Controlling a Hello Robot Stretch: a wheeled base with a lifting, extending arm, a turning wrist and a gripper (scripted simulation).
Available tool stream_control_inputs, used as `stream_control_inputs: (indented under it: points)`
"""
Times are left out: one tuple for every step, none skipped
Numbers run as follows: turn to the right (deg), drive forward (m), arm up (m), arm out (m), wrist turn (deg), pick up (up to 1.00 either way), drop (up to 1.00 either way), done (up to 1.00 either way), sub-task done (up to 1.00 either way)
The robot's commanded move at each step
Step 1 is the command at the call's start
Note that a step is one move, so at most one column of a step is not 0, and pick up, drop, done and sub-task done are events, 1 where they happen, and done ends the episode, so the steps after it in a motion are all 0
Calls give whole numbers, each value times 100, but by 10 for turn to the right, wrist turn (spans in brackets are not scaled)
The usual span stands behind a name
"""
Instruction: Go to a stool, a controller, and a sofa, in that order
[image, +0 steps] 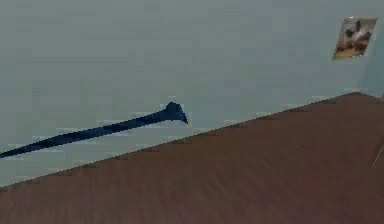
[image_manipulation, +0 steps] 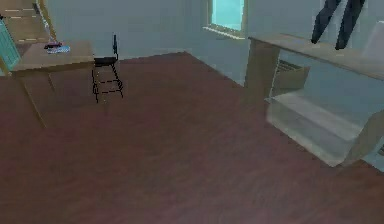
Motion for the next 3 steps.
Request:
stream_control_inputs:
  points:
    - [300, 0, 0, 0, 0, 0, 0, 0, 0]
    - [0, 100, 0, 0, 0, 0, 0, 0, 0]
    - [0, 100, 0, 0, 0, 0, 0, 0, 0]
